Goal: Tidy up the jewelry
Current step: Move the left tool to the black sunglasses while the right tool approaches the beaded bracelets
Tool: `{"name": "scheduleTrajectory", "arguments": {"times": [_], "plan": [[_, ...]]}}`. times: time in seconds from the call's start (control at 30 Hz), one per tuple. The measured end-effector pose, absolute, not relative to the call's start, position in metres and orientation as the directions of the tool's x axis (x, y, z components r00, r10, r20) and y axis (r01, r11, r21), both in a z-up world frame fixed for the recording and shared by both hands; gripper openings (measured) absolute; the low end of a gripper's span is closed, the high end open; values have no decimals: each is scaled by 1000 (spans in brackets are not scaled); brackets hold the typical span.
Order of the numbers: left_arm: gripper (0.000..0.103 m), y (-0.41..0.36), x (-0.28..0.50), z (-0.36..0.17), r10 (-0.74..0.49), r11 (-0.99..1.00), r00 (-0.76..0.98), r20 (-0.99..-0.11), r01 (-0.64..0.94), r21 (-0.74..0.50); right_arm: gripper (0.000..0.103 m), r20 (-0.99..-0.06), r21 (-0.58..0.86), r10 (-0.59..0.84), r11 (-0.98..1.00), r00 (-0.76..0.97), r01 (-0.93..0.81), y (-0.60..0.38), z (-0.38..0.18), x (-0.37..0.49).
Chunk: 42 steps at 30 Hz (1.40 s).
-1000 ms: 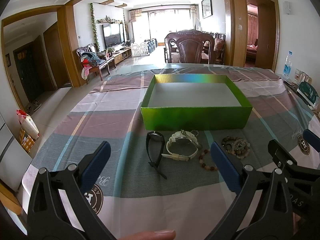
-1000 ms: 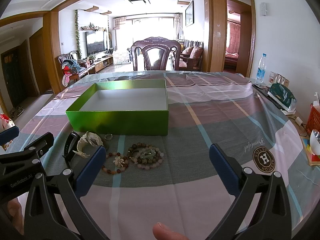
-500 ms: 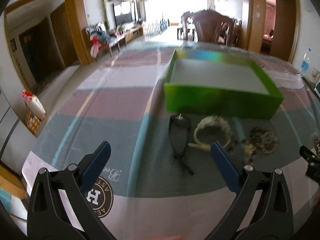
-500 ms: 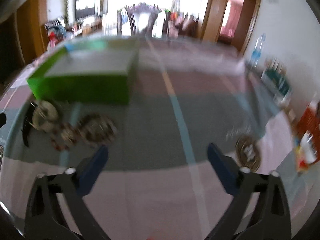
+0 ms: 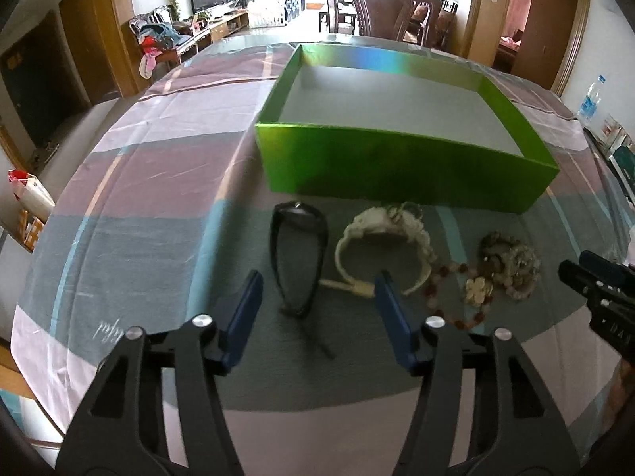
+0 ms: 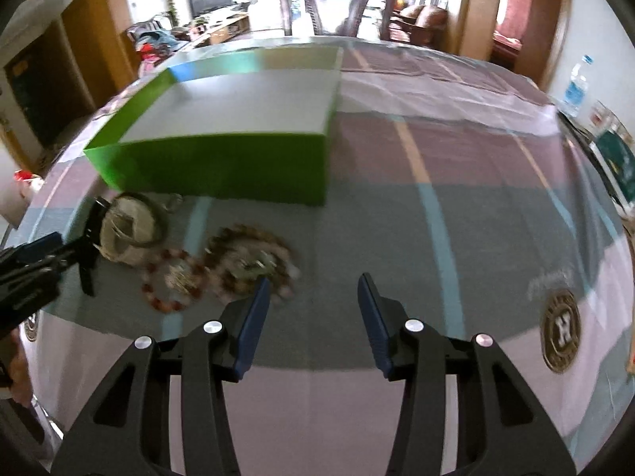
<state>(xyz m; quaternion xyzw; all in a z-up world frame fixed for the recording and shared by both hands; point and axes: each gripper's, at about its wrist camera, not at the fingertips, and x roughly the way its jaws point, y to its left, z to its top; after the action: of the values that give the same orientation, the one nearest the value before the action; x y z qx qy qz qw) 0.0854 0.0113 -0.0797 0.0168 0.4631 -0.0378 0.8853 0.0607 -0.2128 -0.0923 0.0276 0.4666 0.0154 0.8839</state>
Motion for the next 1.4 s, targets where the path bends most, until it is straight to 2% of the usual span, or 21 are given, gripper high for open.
{"name": "scheduleTrajectory", "arguments": {"times": [0.1, 0.23, 0.43, 0.47, 0.5, 0.63, 0.87, 1.1, 1.13, 1.2, 1.27, 1.37, 1.4], "plan": [[68, -5, 87, -74, -99, 990, 570, -816, 137, -25, 48, -822, 78, 54, 997, 567, 19, -216, -96, 70], [66, -27, 91, -76, -119, 981, 553, -825, 191, -13, 49, -826, 101, 52, 993, 561, 57, -226, -108, 77], [34, -35, 111, -83, -187, 974, 503, -844, 209, -91, 49, -827, 97, 49, 994, 561, 57, -229, -117, 79], [22, -37, 113, -83, -222, 967, 489, -844, 224, -125, 49, -825, 100, 51, 993, 562, 56, -229, -118, 79], [15, -39, 114, -83, -244, 961, 478, -844, 237, -144, 49, -824, 104, 55, 993, 564, 55, -230, -118, 79], [8, -45, 109, -81, -232, 958, 490, -840, 265, -109, 55, -818, 102, 46, 993, 573, 65, -234, -119, 79], [7, -47, 91, -60, -237, 952, 540, -807, 295, -82, 56, -814, 87, 21, 993, 580, 85, -238, -121, 81], [9, -37, 80, -56, -233, 951, 537, -811, 300, -74, 56, -815, 83, 11, 992, 579, 97, -241, -121, 81], [11, -35, 79, -57, -229, 951, 536, -813, 300, -71, 56, -814, 83, 13, 992, 581, 94, -242, -120, 81], [30, -32, 77, -58, -223, 953, 536, -815, 297, -66, 56, -806, 97, 39, 993, 591, 66, -239, -118, 80], [38, -29, 75, -60, -220, 952, 536, -815, 299, -61, 56, -798, 120, 87, 993, 597, 16, -233, -116, 78], [41, -26, 73, -62, -217, 952, 533, -818, 299, -58, 56, -803, 94, 101, 995, 588, -43, -219, -119, 77], [41, -25, 74, -62, -212, 954, 533, -819, 293, -56, 52, -807, 85, 106, 994, 581, -64, -214, -121, 77]]}}
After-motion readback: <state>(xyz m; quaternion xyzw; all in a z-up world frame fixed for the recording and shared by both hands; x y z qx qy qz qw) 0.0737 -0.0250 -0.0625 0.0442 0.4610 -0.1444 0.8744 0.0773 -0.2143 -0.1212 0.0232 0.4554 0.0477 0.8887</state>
